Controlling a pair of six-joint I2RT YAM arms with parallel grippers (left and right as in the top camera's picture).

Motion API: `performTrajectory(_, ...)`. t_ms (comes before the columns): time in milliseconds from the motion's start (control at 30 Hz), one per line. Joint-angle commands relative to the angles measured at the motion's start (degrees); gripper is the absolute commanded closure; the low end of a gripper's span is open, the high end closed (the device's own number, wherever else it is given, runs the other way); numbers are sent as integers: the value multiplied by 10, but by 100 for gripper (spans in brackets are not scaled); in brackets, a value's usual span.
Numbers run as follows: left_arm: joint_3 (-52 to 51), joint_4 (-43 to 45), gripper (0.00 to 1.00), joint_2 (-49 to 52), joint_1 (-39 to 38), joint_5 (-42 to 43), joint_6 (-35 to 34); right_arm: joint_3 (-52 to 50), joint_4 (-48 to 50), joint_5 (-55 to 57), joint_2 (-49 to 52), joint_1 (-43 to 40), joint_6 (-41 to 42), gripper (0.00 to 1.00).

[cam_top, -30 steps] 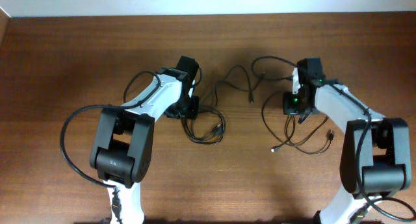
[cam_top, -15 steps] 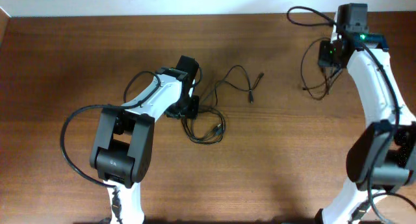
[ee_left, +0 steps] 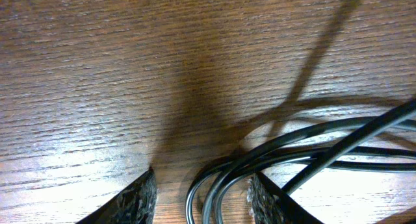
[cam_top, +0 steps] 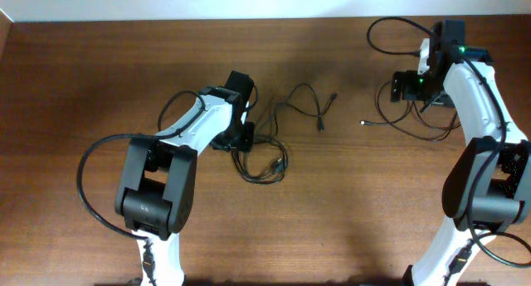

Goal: Untangle cables

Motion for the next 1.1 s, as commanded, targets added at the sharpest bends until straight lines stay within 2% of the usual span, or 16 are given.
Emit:
performTrajectory(0,-12,4,52,1,-2,3,-3,-5,-70,-103,4,0,2,1)
performTrajectory(67,-11,4,53,1,-2,3,-3,-11,-121,-124,4,0,2,4)
performTrajectory(100,-12,4,53,1,-2,3,-3,-31,-129,-141,4,0,2,51)
performTrajectory(133,-11,3,53,1,-2,3,-3,-47,-128,-146,4,0,2,78)
performTrajectory(167,-11,3,53,1,-2,3,-3,-63,-126,-146,4,0,2,96)
performTrajectory(400,-11,3,52,1,-2,3,-3,-294,12,-223,4,0,2,96)
performTrajectory(467,-12,3,52,1,-2,3,-3,-327,15,-224,4,0,2,96)
performTrajectory(600,-12,3,52,1,-2,3,-3,-362,5,-246,4,17,2,96)
performTrajectory(867,-12,3,52,1,-2,3,-3,-365,48,-235,4,165,44,96)
performTrajectory(967,-12,3,51,1,-2,3,-3,-357,41,-202,4,181,87,96)
performTrajectory(1067,-12,3,52,1,-2,3,-3,-359,42,-189,-8,184,93,96)
